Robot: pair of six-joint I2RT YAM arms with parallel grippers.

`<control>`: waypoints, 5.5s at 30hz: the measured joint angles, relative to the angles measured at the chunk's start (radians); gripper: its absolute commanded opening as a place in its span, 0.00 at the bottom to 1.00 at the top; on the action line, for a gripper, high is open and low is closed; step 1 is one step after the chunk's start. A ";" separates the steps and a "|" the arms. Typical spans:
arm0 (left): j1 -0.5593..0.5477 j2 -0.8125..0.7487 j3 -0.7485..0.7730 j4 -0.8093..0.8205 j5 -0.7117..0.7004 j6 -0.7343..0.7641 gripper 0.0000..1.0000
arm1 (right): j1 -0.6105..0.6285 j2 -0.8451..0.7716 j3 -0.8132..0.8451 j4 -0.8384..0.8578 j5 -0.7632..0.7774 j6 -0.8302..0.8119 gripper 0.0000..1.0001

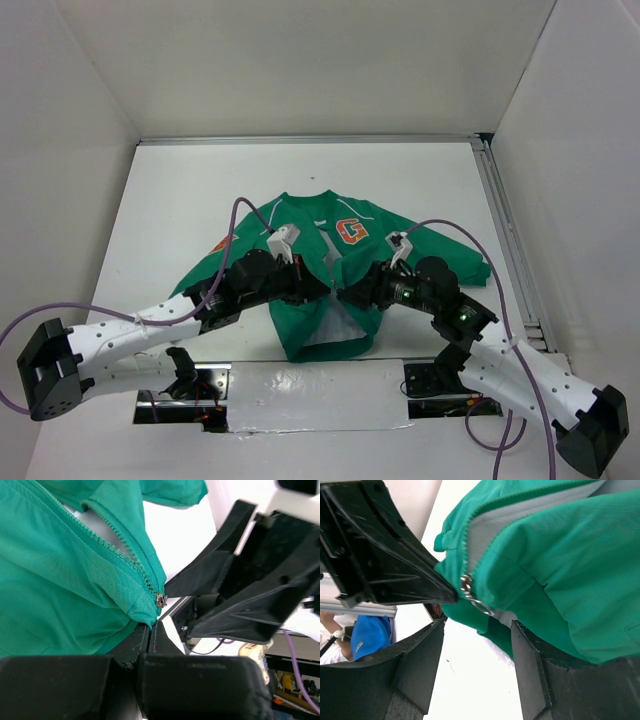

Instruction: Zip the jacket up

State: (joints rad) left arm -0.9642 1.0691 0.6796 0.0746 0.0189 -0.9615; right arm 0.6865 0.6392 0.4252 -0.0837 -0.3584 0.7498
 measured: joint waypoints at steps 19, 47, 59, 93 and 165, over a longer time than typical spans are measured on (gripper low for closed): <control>0.001 -0.022 0.000 0.011 -0.005 -0.016 0.00 | 0.016 0.068 -0.027 0.173 -0.019 0.042 0.44; 0.001 -0.006 0.000 0.015 -0.024 -0.041 0.00 | 0.041 0.071 -0.027 0.090 0.004 0.076 0.07; 0.001 0.013 0.000 0.016 -0.025 -0.041 0.00 | 0.042 0.067 -0.025 0.082 -0.018 0.079 0.35; 0.002 -0.013 0.039 0.027 -0.002 -0.041 0.00 | 0.044 0.041 -0.074 0.226 -0.078 0.114 0.59; -0.022 -0.084 -0.079 0.060 0.077 0.181 0.00 | 0.018 0.284 0.282 -0.242 0.045 0.263 0.00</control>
State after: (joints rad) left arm -0.9859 0.9855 0.6010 0.1345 0.0963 -0.7807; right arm 0.7044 0.9230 0.7071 -0.3256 -0.3130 1.0126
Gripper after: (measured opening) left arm 0.037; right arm 0.010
